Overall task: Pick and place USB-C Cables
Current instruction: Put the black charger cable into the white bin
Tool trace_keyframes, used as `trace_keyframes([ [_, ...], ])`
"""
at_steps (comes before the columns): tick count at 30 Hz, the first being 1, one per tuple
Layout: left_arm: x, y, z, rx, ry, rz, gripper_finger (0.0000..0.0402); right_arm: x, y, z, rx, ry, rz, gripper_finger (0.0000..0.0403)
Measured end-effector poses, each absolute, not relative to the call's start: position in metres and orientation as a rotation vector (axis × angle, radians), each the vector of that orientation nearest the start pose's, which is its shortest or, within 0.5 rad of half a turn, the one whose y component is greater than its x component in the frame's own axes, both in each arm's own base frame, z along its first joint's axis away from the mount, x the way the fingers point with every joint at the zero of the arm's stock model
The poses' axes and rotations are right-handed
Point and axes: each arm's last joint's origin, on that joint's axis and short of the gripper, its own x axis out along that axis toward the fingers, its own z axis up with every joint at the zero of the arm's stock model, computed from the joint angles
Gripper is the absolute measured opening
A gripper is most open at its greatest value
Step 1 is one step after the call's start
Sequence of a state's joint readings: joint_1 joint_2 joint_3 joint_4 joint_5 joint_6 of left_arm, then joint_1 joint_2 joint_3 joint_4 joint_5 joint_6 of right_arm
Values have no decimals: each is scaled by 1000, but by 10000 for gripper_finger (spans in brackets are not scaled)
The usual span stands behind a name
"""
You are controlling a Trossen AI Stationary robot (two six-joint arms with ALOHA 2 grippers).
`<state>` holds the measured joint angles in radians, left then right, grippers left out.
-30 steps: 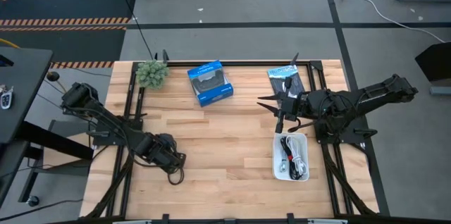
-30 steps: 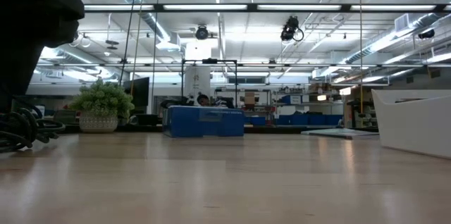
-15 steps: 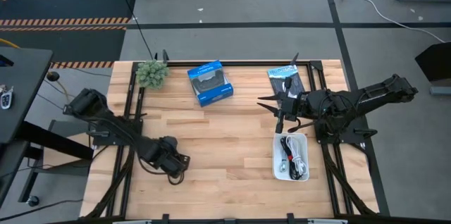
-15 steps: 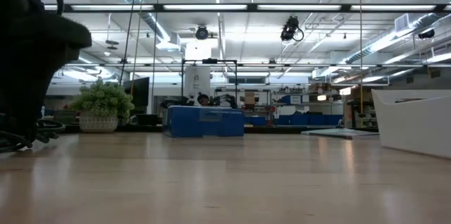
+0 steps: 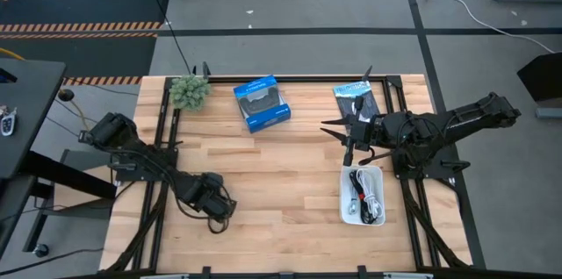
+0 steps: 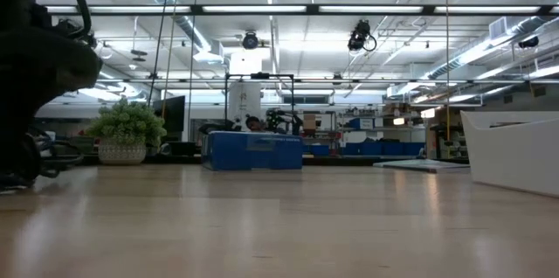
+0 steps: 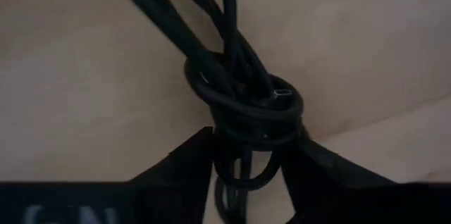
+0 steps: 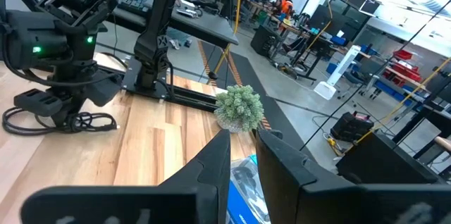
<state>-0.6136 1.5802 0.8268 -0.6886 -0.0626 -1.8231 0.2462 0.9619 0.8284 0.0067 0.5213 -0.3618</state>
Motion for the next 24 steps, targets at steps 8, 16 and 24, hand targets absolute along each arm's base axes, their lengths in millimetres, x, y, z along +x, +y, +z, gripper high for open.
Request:
trace_keyframes([
  [8,208,-147,148,-974,1351,765,63,209,38,335,-405,166,-251,75],
  [16,223,-145,173,-835,1300,619,48,209,39,331,-293,183,-216,75],
  [24,268,-139,239,-339,878,478,65,211,47,327,-111,189,-28,75],
])
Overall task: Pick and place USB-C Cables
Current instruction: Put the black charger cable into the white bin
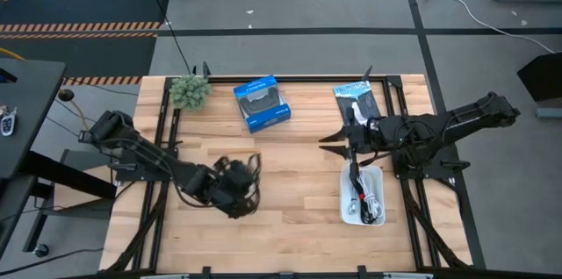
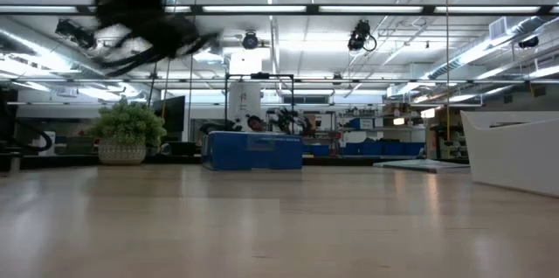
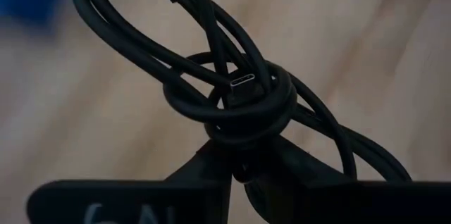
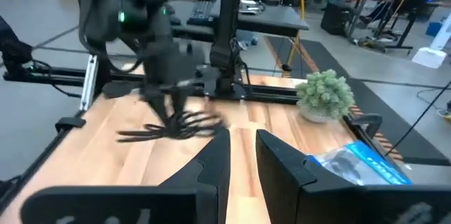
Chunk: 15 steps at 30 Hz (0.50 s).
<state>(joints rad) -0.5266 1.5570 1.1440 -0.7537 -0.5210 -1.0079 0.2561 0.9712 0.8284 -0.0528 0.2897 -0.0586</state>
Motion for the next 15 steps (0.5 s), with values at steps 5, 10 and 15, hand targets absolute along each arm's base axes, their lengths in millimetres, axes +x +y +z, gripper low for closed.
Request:
trace_keyframes([
  [5,287,-135,278,-33,633,516,63,221,55,322,-104,192,-9,76],
  [10,303,-135,299,144,476,515,68,239,62,319,-133,125,-1,76],
  [15,313,-131,310,207,407,501,66,252,66,312,-165,112,2,79],
])
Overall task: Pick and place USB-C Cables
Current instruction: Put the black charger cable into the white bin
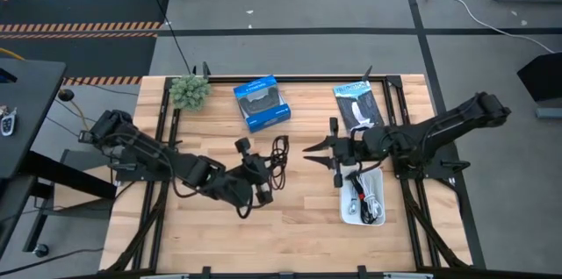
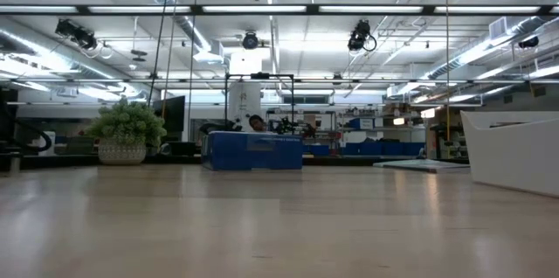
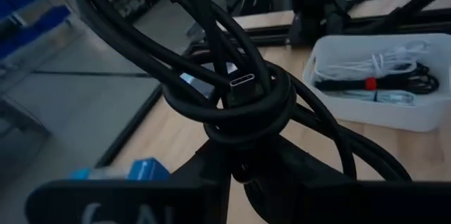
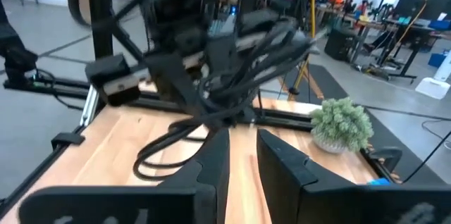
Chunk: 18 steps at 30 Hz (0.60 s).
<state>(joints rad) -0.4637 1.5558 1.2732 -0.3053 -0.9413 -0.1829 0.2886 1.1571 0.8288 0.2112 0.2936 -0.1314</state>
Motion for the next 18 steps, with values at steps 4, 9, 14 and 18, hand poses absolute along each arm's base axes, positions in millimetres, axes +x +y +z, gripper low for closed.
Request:
trace_keyframes([
  [4,319,-124,314,232,382,509,65,255,68,307,-155,134,6,107],
  [9,326,-120,317,295,363,502,65,255,70,307,-116,133,10,160],
  [14,330,-119,322,347,334,475,64,255,70,310,-111,103,9,206],
  [18,333,-115,327,323,294,488,64,256,70,313,-136,68,9,230],
])
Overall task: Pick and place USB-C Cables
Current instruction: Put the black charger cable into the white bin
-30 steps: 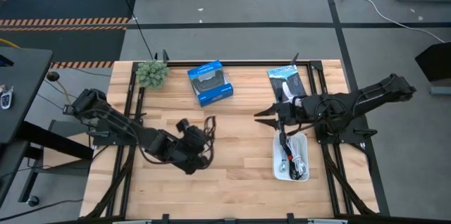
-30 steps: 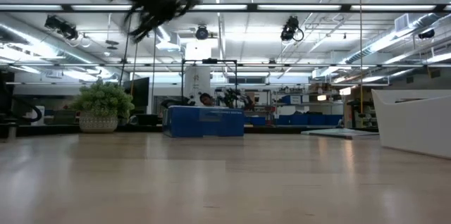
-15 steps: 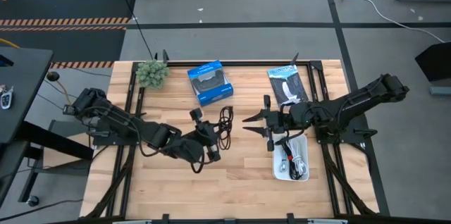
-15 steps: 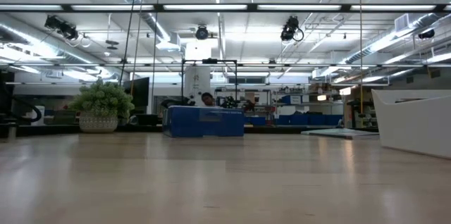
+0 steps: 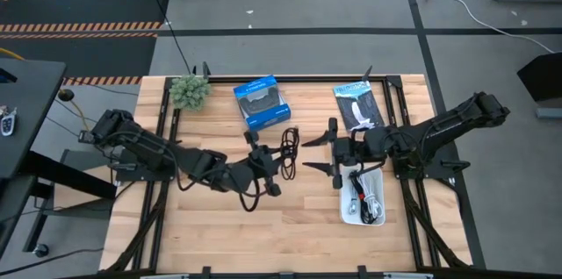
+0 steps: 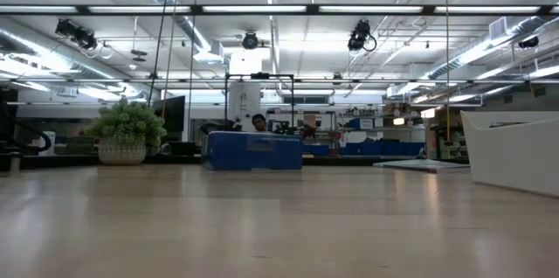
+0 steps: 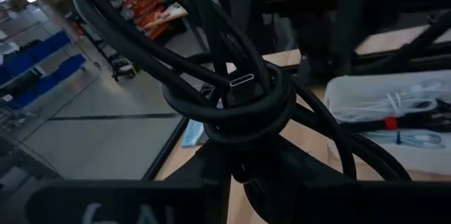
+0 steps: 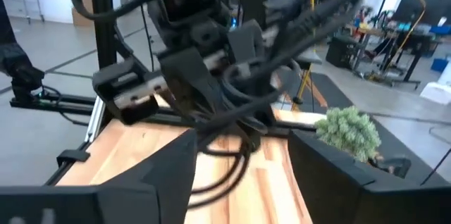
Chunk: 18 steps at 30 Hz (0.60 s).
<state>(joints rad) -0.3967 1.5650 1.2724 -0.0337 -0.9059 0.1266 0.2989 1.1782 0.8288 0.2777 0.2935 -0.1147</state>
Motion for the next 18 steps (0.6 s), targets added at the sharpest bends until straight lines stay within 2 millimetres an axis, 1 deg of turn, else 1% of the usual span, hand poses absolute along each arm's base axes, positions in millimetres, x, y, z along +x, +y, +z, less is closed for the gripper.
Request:
trace_keyframes([
  [5,336,-108,327,310,292,480,64,256,70,317,-142,30,7,245],
  [9,339,-104,330,285,266,478,65,257,67,318,-140,20,-4,248],
  [12,341,-101,332,267,249,440,65,257,65,319,-136,10,-14,248],
  [15,343,-99,333,254,239,403,66,261,65,319,-129,-13,-20,248],
  [18,344,-97,332,248,240,367,66,269,67,314,-128,-25,-19,248],
])
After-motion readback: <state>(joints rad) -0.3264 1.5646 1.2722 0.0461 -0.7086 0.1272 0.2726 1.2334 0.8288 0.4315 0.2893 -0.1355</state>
